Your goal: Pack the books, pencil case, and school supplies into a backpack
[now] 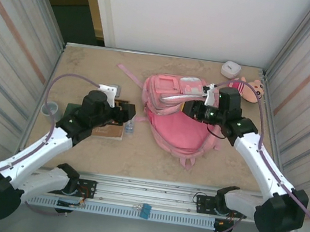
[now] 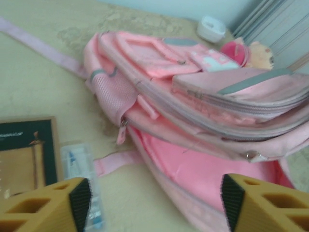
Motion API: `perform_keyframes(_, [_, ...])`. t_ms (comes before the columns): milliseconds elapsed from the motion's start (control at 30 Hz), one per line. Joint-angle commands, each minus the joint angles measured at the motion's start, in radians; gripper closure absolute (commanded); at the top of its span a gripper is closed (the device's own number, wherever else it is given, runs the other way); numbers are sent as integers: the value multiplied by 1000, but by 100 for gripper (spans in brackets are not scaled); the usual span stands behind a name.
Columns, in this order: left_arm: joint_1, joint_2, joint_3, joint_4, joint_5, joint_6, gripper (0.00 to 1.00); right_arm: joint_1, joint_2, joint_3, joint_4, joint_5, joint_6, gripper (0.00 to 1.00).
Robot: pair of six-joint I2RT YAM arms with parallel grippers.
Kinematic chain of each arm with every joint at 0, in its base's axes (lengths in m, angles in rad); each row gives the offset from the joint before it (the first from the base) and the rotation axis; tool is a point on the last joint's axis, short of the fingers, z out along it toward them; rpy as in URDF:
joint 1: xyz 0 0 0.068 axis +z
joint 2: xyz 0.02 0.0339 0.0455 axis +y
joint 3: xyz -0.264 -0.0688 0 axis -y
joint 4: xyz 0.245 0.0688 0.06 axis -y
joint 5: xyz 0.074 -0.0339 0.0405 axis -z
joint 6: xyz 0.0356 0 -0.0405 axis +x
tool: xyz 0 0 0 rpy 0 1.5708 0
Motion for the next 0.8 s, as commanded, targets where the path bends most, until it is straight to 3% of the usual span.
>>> perform_keyframes(0, [57,12,-6,-134,-31,-78,18,24,8,-5,-7,62,-3,55])
perform_keyframes(133, [188,65,-10,-141,128,-113,13,127,-33,-25,-207,196,26,41])
perform_keyframes(267, [283,145,-12,-120,242,-126,16,221,-22,-46,-452,270,124,39])
perform_keyframes(400, [348,208,-25,-95,263,-115,19,346,-35,-51,-567,356,200,38])
perform_keyframes(600, [406,317,-25,-51,251,-92,21,417,-77,20,-534,378,238,41])
perform_keyframes(767, [406,436,-17,-35,259,-68,36,422,-2,70,-229,351,153,50])
